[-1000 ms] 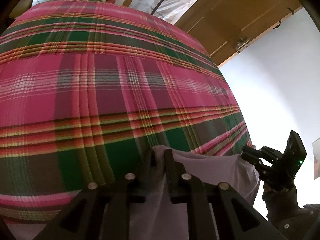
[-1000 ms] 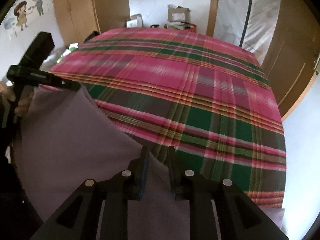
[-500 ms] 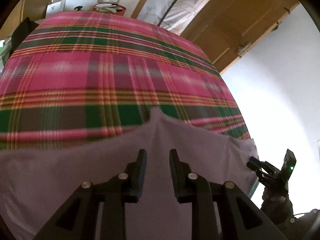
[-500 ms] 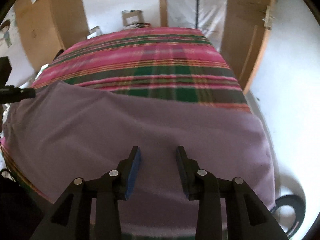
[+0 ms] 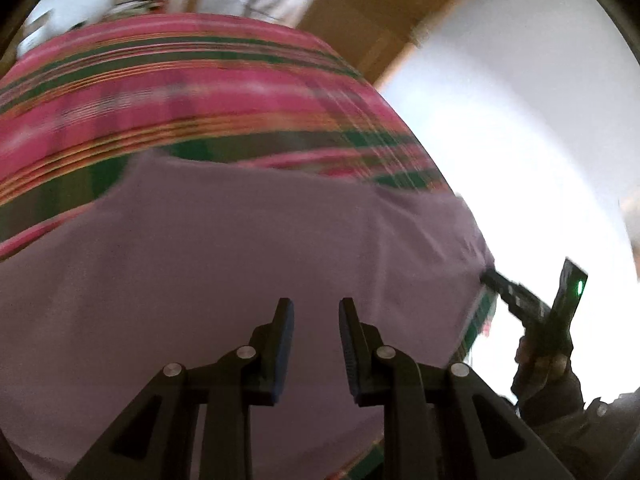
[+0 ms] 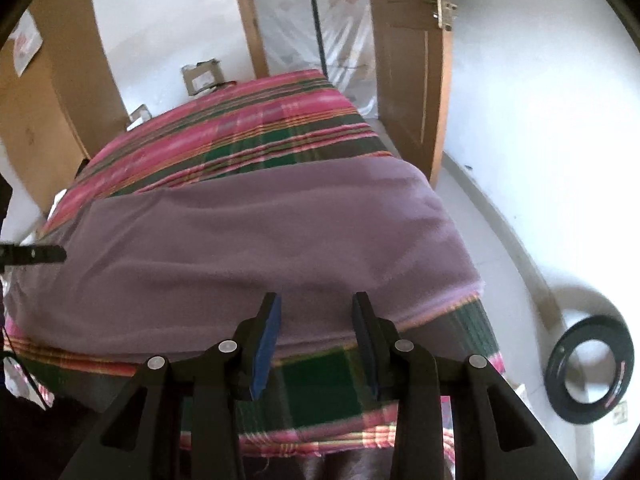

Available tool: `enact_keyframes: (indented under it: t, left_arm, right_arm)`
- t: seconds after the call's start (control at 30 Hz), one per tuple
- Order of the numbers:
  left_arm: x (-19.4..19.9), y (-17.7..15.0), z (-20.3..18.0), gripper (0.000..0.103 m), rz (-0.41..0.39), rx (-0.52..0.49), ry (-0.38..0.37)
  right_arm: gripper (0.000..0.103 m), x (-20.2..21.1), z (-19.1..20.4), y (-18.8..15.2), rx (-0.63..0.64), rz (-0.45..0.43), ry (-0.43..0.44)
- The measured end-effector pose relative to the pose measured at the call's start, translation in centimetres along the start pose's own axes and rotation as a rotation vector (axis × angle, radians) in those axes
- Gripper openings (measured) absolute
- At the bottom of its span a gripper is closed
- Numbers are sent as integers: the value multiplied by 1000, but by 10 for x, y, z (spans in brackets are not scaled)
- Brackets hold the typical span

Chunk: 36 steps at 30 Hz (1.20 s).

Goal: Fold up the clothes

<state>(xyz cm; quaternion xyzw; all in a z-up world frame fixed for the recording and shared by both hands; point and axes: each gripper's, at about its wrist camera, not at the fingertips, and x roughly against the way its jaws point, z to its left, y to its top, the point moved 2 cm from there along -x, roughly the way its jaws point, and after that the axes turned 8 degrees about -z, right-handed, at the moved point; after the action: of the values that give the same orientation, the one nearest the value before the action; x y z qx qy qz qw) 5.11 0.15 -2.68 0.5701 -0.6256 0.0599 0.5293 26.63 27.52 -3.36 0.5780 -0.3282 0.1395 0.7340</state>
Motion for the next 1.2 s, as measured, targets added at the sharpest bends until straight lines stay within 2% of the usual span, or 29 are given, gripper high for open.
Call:
enact_keyframes:
  t: [0.1,0.23,0.37,0.53,0.7,0.77,0.8,1.1,1.2]
  left_arm:
    - [-18,-6,-33,23,45,-120,2]
    - [-40,-19,-70,24,121,-229,-48]
    - [-55,-29,-99,24,153,-337,-50]
    - [-61,-32,-102,25,168,-344,-42]
    - [-67,-35,-107,25,170,-355,-39]
    - [-69,-37,-111,25,171,-366,-41]
    - [-69,-37,-111,25,172,-369,-44]
    - [-69,-38,-103,25,184,-304,-120]
    - [-71,-37,-105,25,185,-307,-120]
  right_arm:
    - [38,7,-9,-4,-32,-16,-20]
    - [38,11,-28,-5,-117,-30,-26]
    - [38,7,-37,-1,-177,-22,-7]
    - [38,-1,-39,3,-197,-21,0]
    - [37,-3,-43,5,-291,-19,13]
    - [18,-3,-41,6,-288,-25,5]
    - [5,-3,-41,5,-283,-20,4]
    - [0,23,-52,-5,-262,-57,-61]
    - [1,24,-61,-8,-296,-63,-37]
